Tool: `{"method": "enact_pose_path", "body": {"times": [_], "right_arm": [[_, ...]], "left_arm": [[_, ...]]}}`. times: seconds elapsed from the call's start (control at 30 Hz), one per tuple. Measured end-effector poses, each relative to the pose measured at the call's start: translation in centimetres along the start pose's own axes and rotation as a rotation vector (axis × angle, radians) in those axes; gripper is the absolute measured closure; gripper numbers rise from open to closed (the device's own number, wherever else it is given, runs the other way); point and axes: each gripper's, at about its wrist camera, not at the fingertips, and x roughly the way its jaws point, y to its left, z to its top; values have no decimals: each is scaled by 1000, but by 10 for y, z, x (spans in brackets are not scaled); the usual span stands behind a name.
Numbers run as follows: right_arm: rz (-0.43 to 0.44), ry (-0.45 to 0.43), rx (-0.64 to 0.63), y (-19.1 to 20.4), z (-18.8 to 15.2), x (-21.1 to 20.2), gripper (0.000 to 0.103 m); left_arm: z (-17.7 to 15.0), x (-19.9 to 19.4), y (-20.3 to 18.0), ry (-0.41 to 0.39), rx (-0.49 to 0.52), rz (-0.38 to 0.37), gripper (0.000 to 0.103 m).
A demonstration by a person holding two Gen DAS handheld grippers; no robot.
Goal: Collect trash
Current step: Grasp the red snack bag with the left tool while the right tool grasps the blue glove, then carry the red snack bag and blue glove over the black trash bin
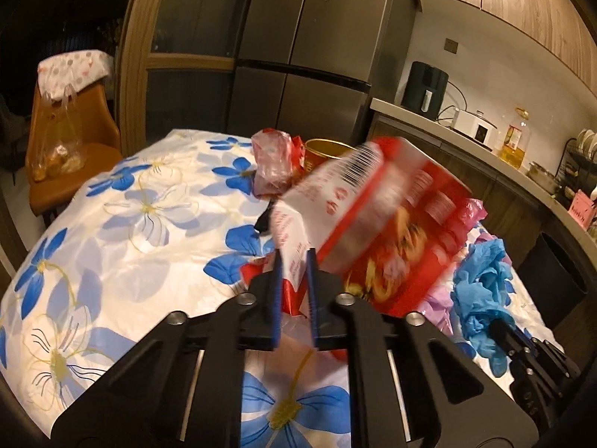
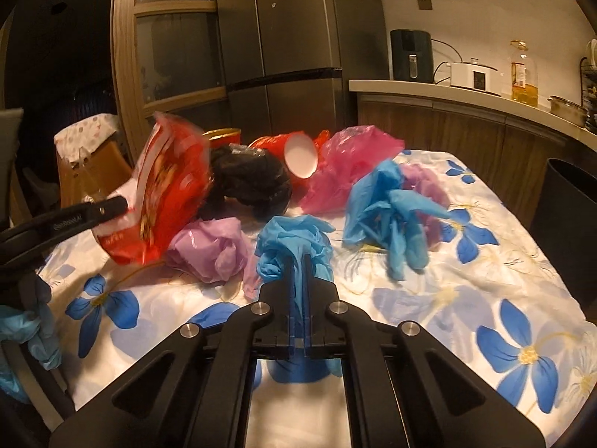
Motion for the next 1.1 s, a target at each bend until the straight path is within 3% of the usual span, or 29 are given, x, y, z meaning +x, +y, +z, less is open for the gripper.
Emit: {"method": "enact_pose_path", "body": {"times": [0.37,0.57,0.87,1.1], "right_arm": [[-23,-92,16,-10,12,-46,100],[-43,-164,40,-23,19,-76,100],[-125,-228,74,-57,27,-114,100],[-253,-272,121,-109,34,-140,100]], "left_arm": [[9,-57,3,-113,-39,-17,101],[22,-88,-16,-175,-13,-42,101],[28,-95,-79,-185,56,-144,101],[32,-86,-148,-165,130,-268,101]]}}
